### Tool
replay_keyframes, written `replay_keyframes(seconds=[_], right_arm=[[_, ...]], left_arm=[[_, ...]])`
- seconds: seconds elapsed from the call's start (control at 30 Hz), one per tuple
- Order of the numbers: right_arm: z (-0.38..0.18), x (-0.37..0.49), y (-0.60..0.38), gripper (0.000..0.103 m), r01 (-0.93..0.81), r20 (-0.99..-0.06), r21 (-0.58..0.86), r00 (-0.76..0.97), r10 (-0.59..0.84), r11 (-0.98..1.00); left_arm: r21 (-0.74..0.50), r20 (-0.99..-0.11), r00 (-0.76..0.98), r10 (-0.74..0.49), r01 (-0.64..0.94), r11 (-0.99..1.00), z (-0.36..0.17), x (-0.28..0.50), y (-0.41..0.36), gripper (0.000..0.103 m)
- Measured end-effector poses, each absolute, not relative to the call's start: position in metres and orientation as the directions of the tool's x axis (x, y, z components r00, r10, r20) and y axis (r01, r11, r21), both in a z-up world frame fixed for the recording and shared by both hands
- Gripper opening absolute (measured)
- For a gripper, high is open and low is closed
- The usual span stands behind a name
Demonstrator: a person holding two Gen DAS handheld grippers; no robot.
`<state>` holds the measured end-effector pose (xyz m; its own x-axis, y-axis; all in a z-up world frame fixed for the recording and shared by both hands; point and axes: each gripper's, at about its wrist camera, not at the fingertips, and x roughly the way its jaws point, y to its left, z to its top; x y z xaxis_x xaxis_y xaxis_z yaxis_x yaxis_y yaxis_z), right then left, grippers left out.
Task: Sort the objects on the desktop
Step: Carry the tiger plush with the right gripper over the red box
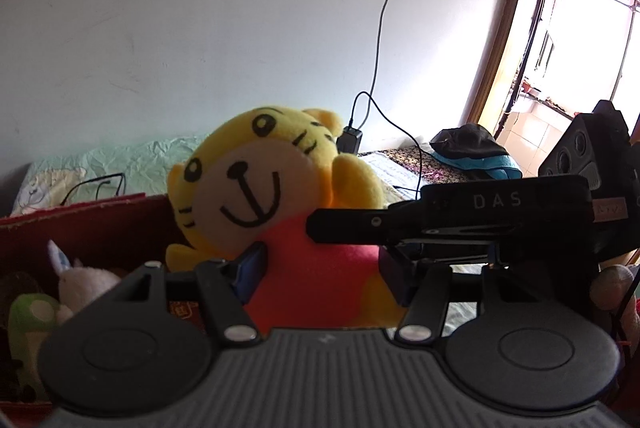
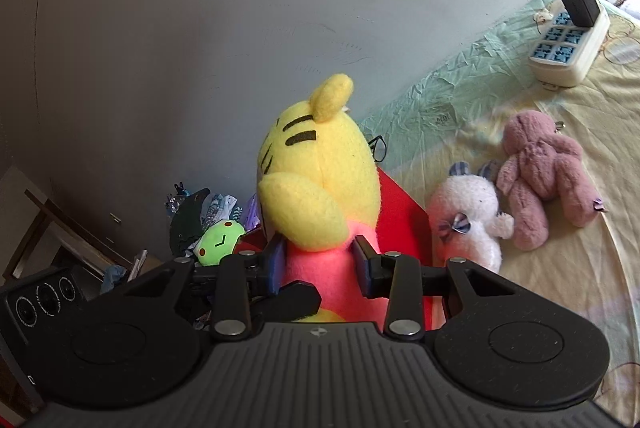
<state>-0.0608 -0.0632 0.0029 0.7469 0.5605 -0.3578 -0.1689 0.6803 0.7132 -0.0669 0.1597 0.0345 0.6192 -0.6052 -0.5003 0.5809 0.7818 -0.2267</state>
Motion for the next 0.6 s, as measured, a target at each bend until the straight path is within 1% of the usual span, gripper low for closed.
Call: replay_keyframes(seconds=[0.13, 0.3, 0.5, 0.6], right_arm=[[0.012, -0.049, -0.038, 0.038, -0.184, -0.354, 0.665, 0.776, 0.523, 0.724], [0.014, -0.035, -0.023, 0.037, -0.166, -0.343, 0.687, 0.785, 0.517, 0.707], [0.019, -0.025, -0.008, 0.037, -0.161, -0.317, 0.702, 0.802, 0.506, 0.694], [0.022, -0.019, -0.002, 0.033, -0.165, -0.303, 0.709, 0.807, 0.508, 0.685]], left_arm=[[-0.310, -0.478, 0.593, -0.648, 0.576, 0.756, 0.032, -0.048, 0.189, 0.061], [-0.333, -0.460, 0.592, -0.662, 0.576, 0.747, 0.033, -0.033, 0.207, 0.061], [-0.296, -0.451, 0.599, -0.662, 0.599, 0.744, 0.039, -0.018, 0.216, 0.061], [-0.287, -0.450, 0.598, -0.663, 0.606, 0.742, 0.042, -0.008, 0.221, 0.060]])
